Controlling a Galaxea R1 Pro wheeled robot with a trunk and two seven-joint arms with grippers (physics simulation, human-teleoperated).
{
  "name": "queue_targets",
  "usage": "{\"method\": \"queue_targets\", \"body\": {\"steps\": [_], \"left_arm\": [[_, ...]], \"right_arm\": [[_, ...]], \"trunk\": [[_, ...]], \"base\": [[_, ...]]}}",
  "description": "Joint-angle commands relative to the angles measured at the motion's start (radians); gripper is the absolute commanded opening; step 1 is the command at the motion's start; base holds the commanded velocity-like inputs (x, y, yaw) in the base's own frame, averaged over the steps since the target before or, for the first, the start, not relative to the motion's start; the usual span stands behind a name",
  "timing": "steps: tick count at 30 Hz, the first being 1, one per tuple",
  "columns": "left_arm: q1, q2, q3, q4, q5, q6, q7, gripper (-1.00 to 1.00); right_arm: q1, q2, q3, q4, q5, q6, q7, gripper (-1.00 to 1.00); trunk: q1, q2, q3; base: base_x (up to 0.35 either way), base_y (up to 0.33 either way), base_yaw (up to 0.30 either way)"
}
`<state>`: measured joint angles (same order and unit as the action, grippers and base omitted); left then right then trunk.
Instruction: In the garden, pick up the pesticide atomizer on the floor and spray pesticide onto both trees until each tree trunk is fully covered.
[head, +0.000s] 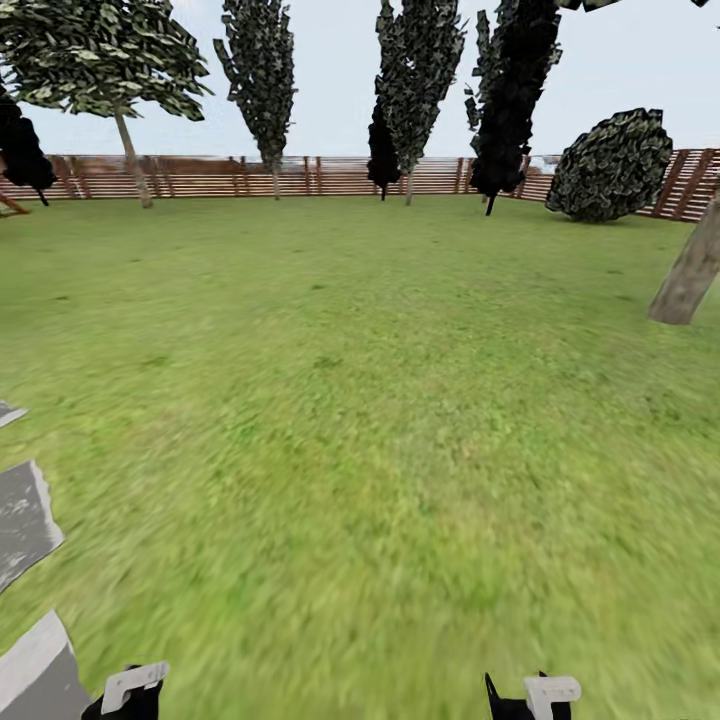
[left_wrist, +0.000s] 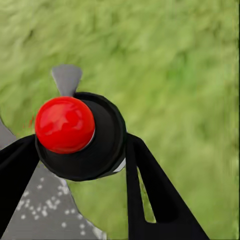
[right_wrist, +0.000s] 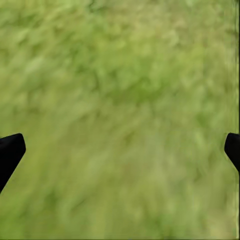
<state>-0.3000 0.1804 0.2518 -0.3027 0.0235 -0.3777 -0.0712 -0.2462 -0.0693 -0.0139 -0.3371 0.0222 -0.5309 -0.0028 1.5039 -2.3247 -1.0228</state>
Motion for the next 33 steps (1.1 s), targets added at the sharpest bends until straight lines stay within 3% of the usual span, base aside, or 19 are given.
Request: {"method": "queue_targets", "body": {"steps": [1, 33], "left_arm": [[-0.001, 0.000, 0.006, 0.000, 0.003, -0.003, -0.007, -1.00], [-0.001, 0.001, 0.007, 0.000, 0.003, -0.003, -0.005, -1.00]], "right_arm": [[-0.001, 0.000, -0.001, 0.001, 0.002, -0.003, 0.000, 1.00], [-0.001, 0.000, -0.001, 0.001, 0.002, -0.003, 0.000, 1.00]], "trunk": [[0.000, 0.000, -0.001], [0.000, 0.000, -0.001]], "base": [[0.239, -0.162, -0.300], [0.262, -0.150, -0.300]]}}
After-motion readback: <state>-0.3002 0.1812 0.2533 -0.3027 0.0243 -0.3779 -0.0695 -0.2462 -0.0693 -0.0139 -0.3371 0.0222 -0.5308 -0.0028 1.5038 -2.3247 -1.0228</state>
